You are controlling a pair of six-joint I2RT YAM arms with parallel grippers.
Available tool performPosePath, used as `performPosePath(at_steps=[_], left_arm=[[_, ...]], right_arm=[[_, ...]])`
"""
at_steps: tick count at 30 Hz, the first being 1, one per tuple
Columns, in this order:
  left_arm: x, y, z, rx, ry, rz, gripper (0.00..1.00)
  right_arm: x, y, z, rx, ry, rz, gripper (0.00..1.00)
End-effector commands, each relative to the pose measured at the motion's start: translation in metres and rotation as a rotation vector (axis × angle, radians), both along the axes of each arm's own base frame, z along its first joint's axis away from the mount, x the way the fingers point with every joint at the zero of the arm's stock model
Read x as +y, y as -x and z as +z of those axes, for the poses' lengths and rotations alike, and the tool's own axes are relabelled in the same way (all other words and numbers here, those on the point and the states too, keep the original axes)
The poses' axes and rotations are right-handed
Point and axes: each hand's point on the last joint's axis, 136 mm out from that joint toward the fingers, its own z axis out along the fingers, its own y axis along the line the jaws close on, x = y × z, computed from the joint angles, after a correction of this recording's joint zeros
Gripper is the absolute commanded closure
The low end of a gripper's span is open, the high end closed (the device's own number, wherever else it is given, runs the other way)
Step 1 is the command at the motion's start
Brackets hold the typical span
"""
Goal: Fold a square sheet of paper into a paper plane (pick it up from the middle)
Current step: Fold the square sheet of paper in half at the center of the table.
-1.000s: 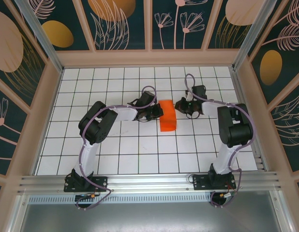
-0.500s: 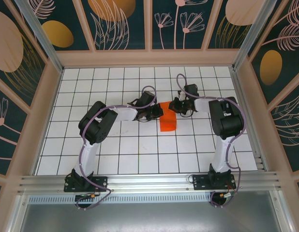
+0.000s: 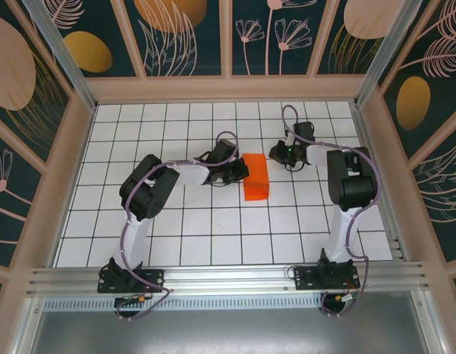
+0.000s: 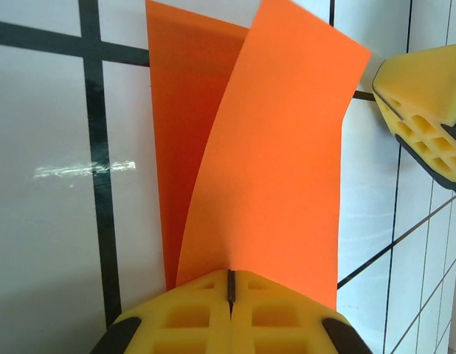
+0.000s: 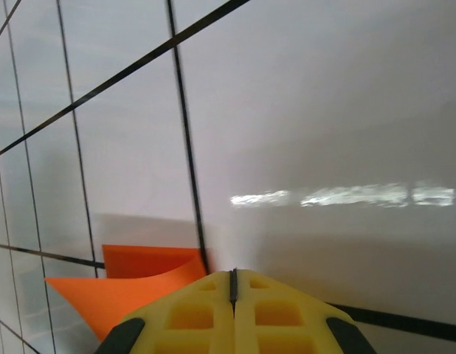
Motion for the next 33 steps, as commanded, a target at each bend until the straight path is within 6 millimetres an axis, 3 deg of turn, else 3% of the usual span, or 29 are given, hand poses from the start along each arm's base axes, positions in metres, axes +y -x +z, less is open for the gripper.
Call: performPosePath(at_steps=[1, 5, 10, 15, 20, 26, 30, 33], left_arm=[[0.069, 0.056, -0.108, 0.256, -0.326, 0.048, 1.0], [0.069, 0.056, -0.108, 0.256, -0.327, 0.049, 1.0], [0.069, 0.056, -0.108, 0.257, -0.326, 0.048, 1.0], [0.07, 0.056, -0.108, 0.258, -0.327, 0.049, 1.0], [0.071, 0.057, -0.108, 0.258, -0.331, 0.05, 1.0], [0.071, 0.056, -0.108, 0.258, -0.331, 0.052, 1.0], [0.07, 0.056, -0.108, 0.256, -0.331, 0.05, 1.0], [0.069, 0.056, -0.108, 0.255, -0.329, 0.048, 1.0]], right_arm=[[0.027, 0.009, 0.03, -0.055, -0.037, 0.08, 1.0], [0.047, 0.022, 0.015, -0.01, -0.043, 0.121, 1.0], [0.054, 0.022, 0.0, 0.023, -0.038, 0.134, 1.0], [0.04, 0.011, -0.019, 0.058, 0.019, 0.087, 1.0], [0.01, -0.004, -0.032, 0.068, 0.047, -0.002, 1.0], [-0.019, -0.018, -0.022, 0.046, 0.056, -0.083, 1.0], [-0.014, -0.017, 0.0, 0.007, 0.021, -0.064, 1.0], [-0.003, -0.001, 0.023, -0.025, -0.021, -0.028, 1.0]])
